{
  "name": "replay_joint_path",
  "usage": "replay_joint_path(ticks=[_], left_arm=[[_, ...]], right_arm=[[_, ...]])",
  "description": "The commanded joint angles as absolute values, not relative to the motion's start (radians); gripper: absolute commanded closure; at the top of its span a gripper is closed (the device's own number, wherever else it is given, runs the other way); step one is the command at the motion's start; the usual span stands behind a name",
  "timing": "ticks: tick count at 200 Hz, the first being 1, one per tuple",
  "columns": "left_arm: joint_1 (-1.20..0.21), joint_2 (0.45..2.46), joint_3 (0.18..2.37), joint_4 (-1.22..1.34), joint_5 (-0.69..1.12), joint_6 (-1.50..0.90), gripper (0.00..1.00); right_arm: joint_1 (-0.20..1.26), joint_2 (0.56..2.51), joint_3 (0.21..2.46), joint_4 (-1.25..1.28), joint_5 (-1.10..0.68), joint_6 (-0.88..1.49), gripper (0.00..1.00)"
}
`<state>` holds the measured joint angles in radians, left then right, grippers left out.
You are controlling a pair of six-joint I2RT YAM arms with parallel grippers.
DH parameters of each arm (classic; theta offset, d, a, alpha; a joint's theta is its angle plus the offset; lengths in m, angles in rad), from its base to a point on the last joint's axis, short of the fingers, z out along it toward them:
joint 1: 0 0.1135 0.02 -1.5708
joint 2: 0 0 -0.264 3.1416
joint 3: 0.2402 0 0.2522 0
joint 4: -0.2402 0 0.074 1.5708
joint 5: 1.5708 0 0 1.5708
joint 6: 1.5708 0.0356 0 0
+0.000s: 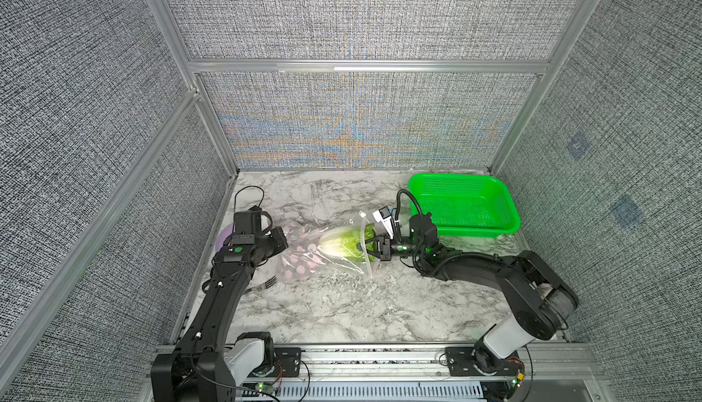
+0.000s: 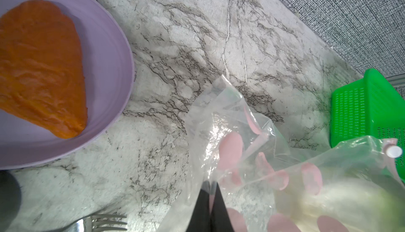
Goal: Open the zip-top bag and take out the chinese cabbages
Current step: Pick up the Chinese cabbage from the zipper food storage bag.
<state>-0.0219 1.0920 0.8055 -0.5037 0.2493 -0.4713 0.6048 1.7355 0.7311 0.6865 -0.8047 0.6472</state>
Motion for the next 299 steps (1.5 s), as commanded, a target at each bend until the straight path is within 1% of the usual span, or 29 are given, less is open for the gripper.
replay_joint_path(ticks=[1, 35, 52, 54, 58, 63, 67, 71, 79, 81, 83, 87, 95, 97, 123, 137, 153, 200, 243, 273, 299], left_arm=[[-0.019, 1.094, 0.817, -0.548, 0.194, -0.439, 1.00], [-0.020, 1.083, 0.819, -0.541, 0.185, -0.432, 1.00], [-0.019, 1.074, 0.805, -0.503, 0.235, -0.438, 1.00], [-0.019, 1.073, 0.803, -0.499, 0.246, -0.440, 0.96], [-0.020, 1.071, 0.800, -0.486, 0.263, -0.448, 0.84], [-0.020, 1.071, 0.792, -0.471, 0.286, -0.453, 0.66], [-0.019, 1.071, 0.787, -0.459, 0.307, -0.459, 0.56], [-0.020, 1.070, 0.782, -0.449, 0.323, -0.465, 0.49], [-0.019, 1.072, 0.776, -0.437, 0.349, -0.476, 0.40], [-0.020, 1.072, 0.775, -0.435, 0.355, -0.477, 0.29], [-0.020, 1.071, 0.773, -0.433, 0.361, -0.479, 0.22], [-0.021, 1.071, 0.770, -0.428, 0.373, -0.482, 0.17], [-0.021, 1.066, 0.765, -0.426, 0.392, -0.486, 0.02], [-0.021, 1.064, 0.765, -0.426, 0.396, -0.486, 0.01], [-0.023, 1.027, 0.756, -0.449, 0.431, -0.508, 0.00], [-0.024, 1.009, 0.740, -0.455, 0.469, -0.550, 0.00], [-0.033, 0.982, 0.691, -0.428, 0.516, -0.656, 0.00], [-0.083, 0.740, 0.472, -0.383, 0.494, -0.951, 0.00], [-0.146, 0.509, 0.339, -0.366, 0.443, -1.178, 0.00], [-0.201, 0.471, 0.244, -0.241, 0.391, -1.311, 0.00], [-0.238, 0.542, 0.249, -0.178, 0.335, -1.313, 0.00]], right_arm=[[0.582, 1.696, 0.739, 0.579, -0.767, 0.566, 1.00], [0.529, 1.662, 0.763, 0.496, -0.783, 0.538, 1.00], [0.520, 1.672, 0.771, 0.512, -0.806, 0.558, 1.00], [0.520, 1.673, 0.772, 0.515, -0.809, 0.561, 1.00], [0.521, 1.678, 0.771, 0.526, -0.811, 0.570, 1.00], [0.523, 1.682, 0.767, 0.550, -0.817, 0.588, 1.00], [0.525, 1.686, 0.761, 0.580, -0.823, 0.604, 1.00], [0.525, 1.692, 0.752, 0.608, -0.830, 0.624, 1.00], [0.526, 1.705, 0.735, 0.682, -0.840, 0.669, 1.00], [0.526, 1.709, 0.731, 0.701, -0.842, 0.682, 1.00], [0.526, 1.713, 0.726, 0.725, -0.843, 0.695, 1.00], [0.527, 1.721, 0.717, 0.764, -0.845, 0.723, 1.00], [0.531, 1.740, 0.696, 0.852, -0.850, 0.775, 1.00], [0.532, 1.746, 0.692, 0.871, -0.851, 0.792, 1.00], [0.543, 1.809, 0.639, 1.132, -0.818, 0.956, 1.00], [0.551, 1.837, 0.627, 1.216, -0.787, 1.026, 1.00], [0.564, 1.856, 0.627, 1.278, -0.744, 1.062, 1.00], [0.581, 1.876, 0.672, 1.304, -0.661, 1.080, 1.00], [0.586, 1.927, 0.715, 1.351, -0.625, 1.129, 1.00], [0.607, 1.951, 0.718, 1.396, -0.600, 1.179, 1.00], [0.628, 1.953, 0.721, 1.399, -0.596, 1.193, 1.00]])
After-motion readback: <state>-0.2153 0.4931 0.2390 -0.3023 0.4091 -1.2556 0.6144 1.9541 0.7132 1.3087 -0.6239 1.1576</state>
